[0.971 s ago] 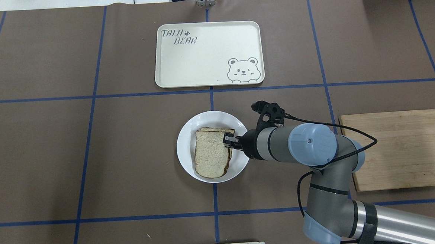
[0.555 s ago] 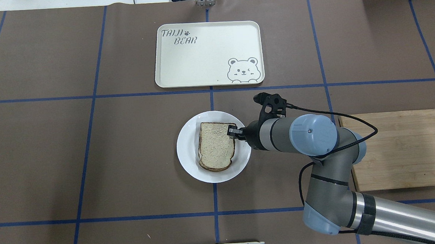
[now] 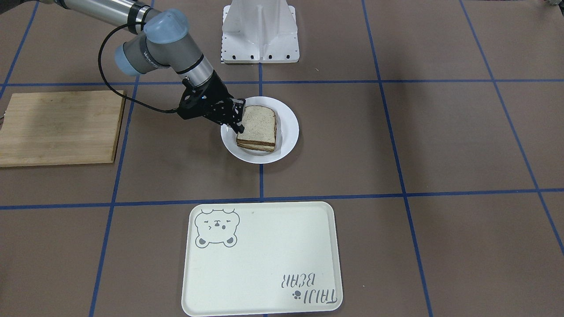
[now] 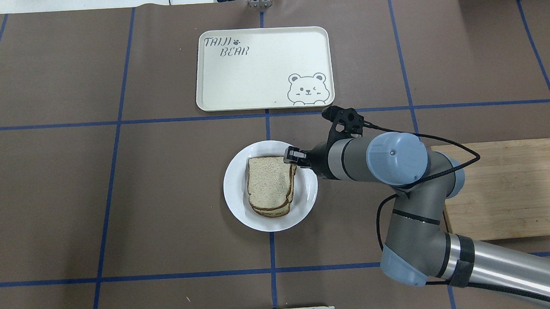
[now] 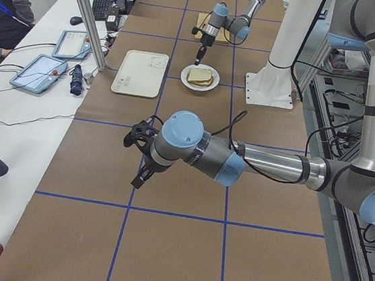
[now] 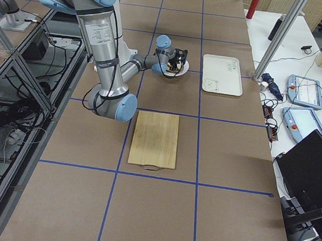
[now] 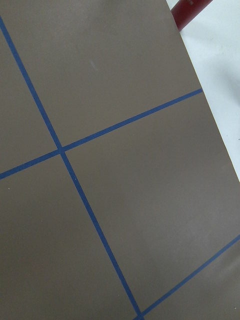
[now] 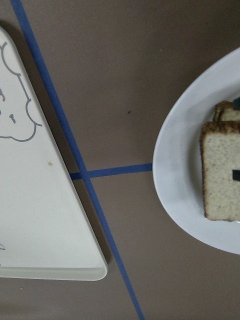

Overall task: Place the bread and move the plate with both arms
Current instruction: 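Lower the bread onto the egg toast and open the right gripper, then withdraw the right arm away while the left arm reaches toward the plate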

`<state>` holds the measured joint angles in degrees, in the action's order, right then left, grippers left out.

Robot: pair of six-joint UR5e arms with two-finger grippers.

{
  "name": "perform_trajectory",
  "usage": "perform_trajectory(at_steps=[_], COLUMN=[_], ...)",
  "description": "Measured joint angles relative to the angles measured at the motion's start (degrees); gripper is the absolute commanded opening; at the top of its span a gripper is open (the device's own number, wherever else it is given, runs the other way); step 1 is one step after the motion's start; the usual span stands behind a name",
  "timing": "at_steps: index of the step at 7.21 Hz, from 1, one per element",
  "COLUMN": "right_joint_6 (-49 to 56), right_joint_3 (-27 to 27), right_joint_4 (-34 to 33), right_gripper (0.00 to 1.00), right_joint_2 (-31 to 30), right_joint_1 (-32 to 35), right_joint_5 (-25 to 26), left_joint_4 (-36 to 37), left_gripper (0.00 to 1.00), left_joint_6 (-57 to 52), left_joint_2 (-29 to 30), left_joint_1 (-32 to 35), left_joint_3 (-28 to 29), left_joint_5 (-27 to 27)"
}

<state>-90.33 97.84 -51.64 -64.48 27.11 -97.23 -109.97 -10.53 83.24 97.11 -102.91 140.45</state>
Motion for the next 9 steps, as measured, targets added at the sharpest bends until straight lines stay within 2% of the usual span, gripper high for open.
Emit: perform_trajectory(at_steps=[1,2,4,5,6,9], right_joint_6=[1.22,4.36,17.52,26.36,36.80,68.36], right_joint_3=[1.59,3.49,5.39,5.60,5.49,4.28], right_joint_4=[-3.54,-8.81,-21.08,-26.11,-28.92,-30.96], right_gripper=[1.00,1.00,1.00,1.00,1.00,1.00], right_joint_2=[0.20,0.18,-0.57,-1.73,-4.48,-18.34], right_joint_1=[3.61,8.29,19.90,24.94,29.58,44.86], right_joint_5=[-4.33,-9.41,-19.41,-22.08,-23.87,-30.12], left_joint_4=[-0.03,-0.10,-0.02,-0.17,-1.10,-8.18], left_gripper=[0.93,0.97,0.98,0.98,0.98,0.98], left_joint_6=[0.04,0.04,0.96,4.41,9.87,30.56], left_joint_2=[0.04,0.11,0.91,1.66,2.23,4.59], left_joint_1=[-0.01,-0.01,-0.26,-0.91,-2.49,-11.93], left_joint_3=[-0.06,-0.34,-1.20,-1.41,-1.55,-1.68], left_joint_5=[0.02,0.06,1.83,3.82,5.15,6.02])
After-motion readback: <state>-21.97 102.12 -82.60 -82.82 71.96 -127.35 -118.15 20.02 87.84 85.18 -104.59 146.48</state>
